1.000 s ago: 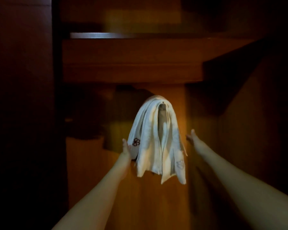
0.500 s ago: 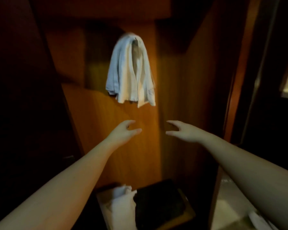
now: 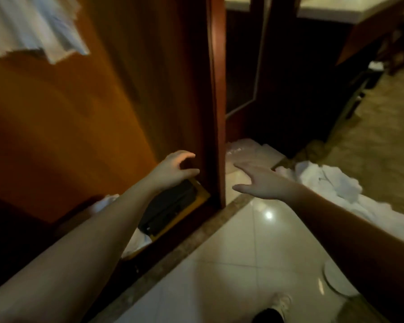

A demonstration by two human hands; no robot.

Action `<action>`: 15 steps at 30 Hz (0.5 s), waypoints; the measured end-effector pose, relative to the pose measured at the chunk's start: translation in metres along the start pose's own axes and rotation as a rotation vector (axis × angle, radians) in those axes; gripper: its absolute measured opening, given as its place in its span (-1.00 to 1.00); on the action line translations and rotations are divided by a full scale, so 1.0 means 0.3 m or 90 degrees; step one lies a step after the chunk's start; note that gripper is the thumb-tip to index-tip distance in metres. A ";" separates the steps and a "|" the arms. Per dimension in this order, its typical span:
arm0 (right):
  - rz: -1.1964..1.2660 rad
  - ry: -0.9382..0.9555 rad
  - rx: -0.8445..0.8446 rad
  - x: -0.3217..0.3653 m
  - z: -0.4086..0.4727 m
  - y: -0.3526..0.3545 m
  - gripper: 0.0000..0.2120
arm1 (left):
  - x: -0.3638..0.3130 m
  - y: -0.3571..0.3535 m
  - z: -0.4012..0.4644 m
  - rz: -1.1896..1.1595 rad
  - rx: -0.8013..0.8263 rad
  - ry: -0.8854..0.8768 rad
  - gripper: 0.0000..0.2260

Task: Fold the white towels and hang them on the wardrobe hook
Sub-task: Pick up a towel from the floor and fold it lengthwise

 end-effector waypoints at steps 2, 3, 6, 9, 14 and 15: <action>0.018 -0.045 0.000 -0.182 -0.033 -0.033 -0.24 | -0.069 -0.127 0.110 0.013 0.035 0.002 -0.48; 0.029 -0.065 0.004 -0.271 -0.049 -0.043 -0.25 | -0.107 -0.189 0.167 0.012 0.050 0.006 -0.49; 0.078 -0.128 0.018 -0.530 -0.101 -0.067 -0.26 | -0.235 -0.363 0.332 -0.012 0.088 0.013 -0.50; 0.119 -0.197 0.027 -0.785 -0.167 -0.093 -0.27 | -0.366 -0.530 0.481 -0.042 0.136 0.028 -0.50; 0.168 -0.295 0.073 -1.143 -0.258 -0.136 -0.28 | -0.576 -0.794 0.697 -0.033 0.194 0.016 -0.52; 0.169 -0.312 0.080 -1.208 -0.271 -0.146 -0.28 | -0.604 -0.850 0.736 -0.027 0.208 0.016 -0.52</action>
Point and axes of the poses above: each hand's wrist, its own z-axis towards the middle knuckle, its own y-axis out of the back of the hand, x = y × z, the point moved 8 cm from there along z, towards the middle knuckle, and after that the axes turned 2 degrees about y, right-handed, at the moved point
